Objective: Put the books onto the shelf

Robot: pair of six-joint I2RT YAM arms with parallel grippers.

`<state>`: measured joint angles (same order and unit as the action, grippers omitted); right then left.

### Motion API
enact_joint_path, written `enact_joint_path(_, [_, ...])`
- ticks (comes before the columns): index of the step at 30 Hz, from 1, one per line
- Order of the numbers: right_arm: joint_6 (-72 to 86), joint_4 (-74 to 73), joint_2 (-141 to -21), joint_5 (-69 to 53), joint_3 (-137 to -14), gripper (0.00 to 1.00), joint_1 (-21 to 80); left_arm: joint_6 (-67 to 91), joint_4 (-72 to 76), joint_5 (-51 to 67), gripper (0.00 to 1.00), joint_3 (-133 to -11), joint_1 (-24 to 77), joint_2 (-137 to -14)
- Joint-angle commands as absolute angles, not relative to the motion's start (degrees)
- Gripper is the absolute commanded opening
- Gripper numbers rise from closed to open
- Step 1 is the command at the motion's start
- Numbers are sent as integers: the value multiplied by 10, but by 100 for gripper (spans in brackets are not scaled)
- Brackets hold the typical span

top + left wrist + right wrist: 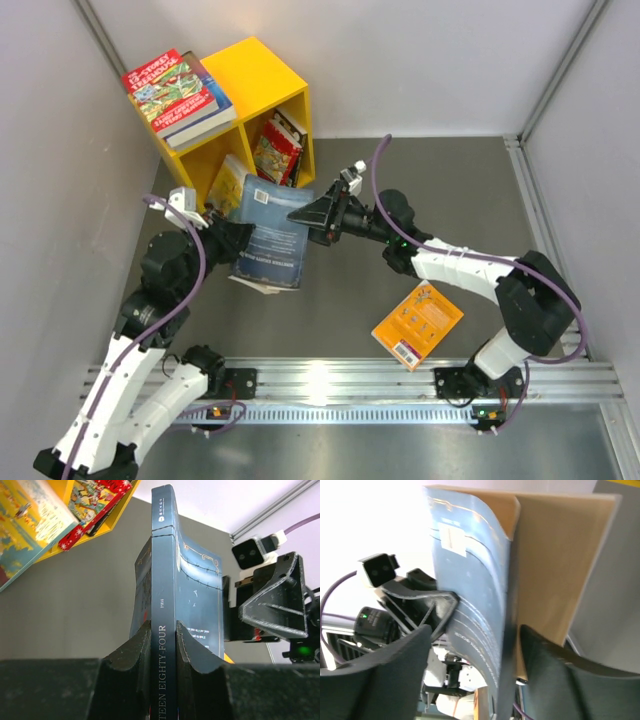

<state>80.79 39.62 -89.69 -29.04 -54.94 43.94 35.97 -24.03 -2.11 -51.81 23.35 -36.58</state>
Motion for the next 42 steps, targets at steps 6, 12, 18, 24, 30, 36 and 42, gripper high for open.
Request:
enact_joint_path(6, [852,517,-896,-286,-547,41,451,390,-202,-37,0,-500,235,-303])
enact_joint_path(12, [911,622,-946,-287,-559,16,470,408,-185,-27,0,-491,235,-294])
enact_joint_path(18, [1016,782,-1033,-274,-553,0,493,421,-149,-13,0,-490,235,-290])
enact_joint_path(24, [1001,782,-1039,-279,-527,37,500,388,-138,-3,0,-512,235,-291])
enact_joint_path(30, [945,699,-1019,-297,-519,83,492,340,-145,18,0,-540,235,-304])
enact_joint_path(36, [884,601,-997,-315,-523,84,491,347,-114,22,0,-550,235,-322])
enact_joint_path(42, [808,499,-962,-315,-499,83,491,349,-86,14,0,-573,235,-335])
